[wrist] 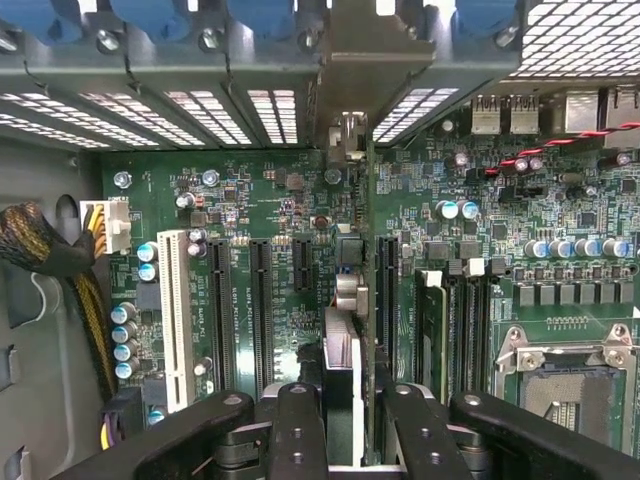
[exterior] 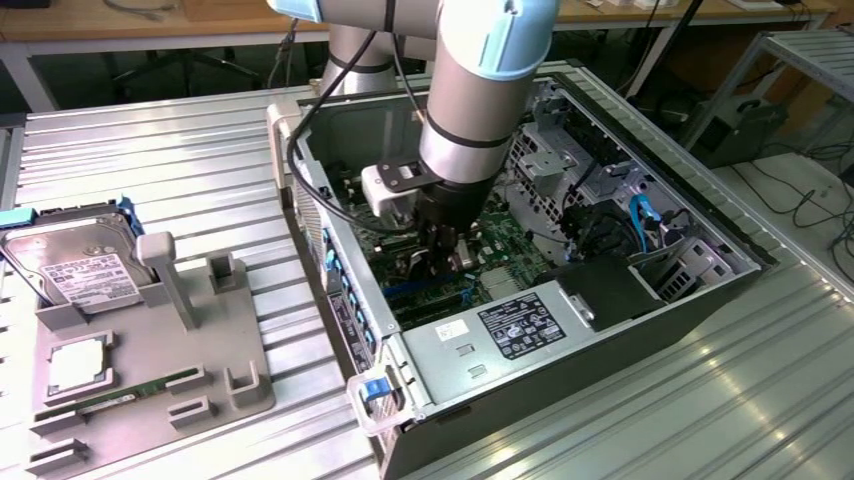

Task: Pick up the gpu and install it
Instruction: 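Insert the gpu into the slot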

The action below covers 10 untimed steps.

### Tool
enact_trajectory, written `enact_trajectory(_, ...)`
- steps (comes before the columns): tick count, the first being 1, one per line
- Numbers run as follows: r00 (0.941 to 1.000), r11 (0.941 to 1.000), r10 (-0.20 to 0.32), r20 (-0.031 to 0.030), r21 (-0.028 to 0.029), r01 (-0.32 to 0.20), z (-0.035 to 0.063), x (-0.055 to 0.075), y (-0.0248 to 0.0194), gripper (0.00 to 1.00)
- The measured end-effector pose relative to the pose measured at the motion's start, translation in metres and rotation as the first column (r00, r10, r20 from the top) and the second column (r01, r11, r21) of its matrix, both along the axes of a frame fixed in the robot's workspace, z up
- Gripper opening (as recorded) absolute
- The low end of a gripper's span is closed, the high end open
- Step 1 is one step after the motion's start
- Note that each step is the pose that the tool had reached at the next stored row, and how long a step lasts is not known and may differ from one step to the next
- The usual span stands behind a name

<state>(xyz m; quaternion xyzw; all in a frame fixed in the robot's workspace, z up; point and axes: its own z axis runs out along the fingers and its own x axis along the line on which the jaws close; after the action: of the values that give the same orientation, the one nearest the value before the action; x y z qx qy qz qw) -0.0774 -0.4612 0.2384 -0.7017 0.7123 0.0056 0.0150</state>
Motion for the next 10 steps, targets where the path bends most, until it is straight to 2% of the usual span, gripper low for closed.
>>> enact_trajectory(10, 1.0, 1.0, 0.0, -0.0025, -0.0004, 0.0, -0.0068, -0.0003, 0.0, 0.28)
